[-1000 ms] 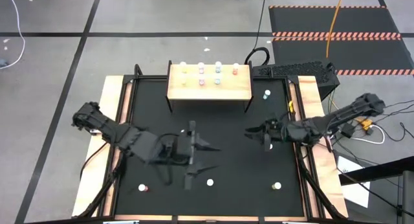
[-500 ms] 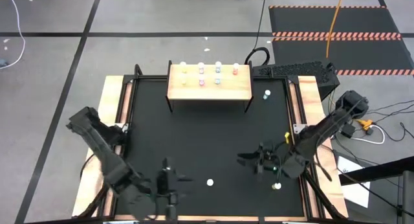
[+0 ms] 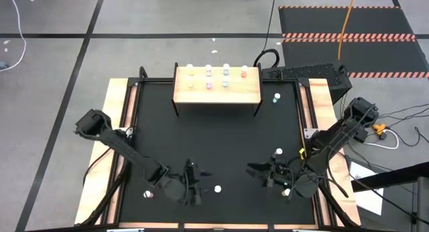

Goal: Pick and place medicine bottles onto shelf by color
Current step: Put the right orange pill bottle on the shelf aligned with the other orange pill bottle

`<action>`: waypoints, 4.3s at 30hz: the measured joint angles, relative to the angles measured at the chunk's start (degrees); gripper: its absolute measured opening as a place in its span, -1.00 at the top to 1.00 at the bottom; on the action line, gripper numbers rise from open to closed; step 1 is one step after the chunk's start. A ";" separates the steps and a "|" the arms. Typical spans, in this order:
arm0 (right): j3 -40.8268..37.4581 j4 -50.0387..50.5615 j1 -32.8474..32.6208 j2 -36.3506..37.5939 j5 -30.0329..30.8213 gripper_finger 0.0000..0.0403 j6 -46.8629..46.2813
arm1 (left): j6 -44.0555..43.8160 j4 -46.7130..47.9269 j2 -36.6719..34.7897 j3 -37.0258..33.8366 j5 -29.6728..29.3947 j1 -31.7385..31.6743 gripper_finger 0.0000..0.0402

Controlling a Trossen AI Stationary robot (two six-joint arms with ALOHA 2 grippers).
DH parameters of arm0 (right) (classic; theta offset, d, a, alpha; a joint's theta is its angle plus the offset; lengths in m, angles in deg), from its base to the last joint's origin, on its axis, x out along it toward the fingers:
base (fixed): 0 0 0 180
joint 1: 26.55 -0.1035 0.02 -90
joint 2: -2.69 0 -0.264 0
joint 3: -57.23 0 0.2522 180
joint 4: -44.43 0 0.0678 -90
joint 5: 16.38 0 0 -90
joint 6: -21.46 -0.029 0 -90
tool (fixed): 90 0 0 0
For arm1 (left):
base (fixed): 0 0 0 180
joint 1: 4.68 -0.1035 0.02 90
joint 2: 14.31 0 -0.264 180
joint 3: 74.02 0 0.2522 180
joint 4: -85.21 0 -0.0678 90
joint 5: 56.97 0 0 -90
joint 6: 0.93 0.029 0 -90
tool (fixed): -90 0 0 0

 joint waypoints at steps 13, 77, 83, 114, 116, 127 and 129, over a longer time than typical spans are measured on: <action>-0.02 0.23 2.28 0.00 -3.22 0.30 0.40 | 17.27 -22.26 15.15 -2.19 7.70 -1.32 -0.36; -0.05 9.25 6.10 27.68 -0.03 0.30 36.88 | 23.66 18.44 1.05 26.53 18.47 -29.66 0.38; -0.07 11.71 7.94 34.92 0.17 0.30 45.92 | 25.50 19.58 2.22 35.60 20.33 -41.53 0.38; -0.07 15.65 19.45 47.58 19.58 0.30 56.47 | 32.88 29.33 23.44 55.81 40.54 -62.05 0.38; -0.07 15.61 19.45 47.59 21.03 0.30 57.52 | 35.07 27.99 23.90 55.82 42.18 -62.26 0.38; -0.07 12.75 19.52 47.98 22.84 0.30 62.59 | 45.75 28.47 26.79 55.81 49.23 -60.43 0.38; -0.07 12.26 19.52 47.98 22.84 0.30 63.29 | 46.73 27.94 27.57 55.81 48.64 -60.05 0.38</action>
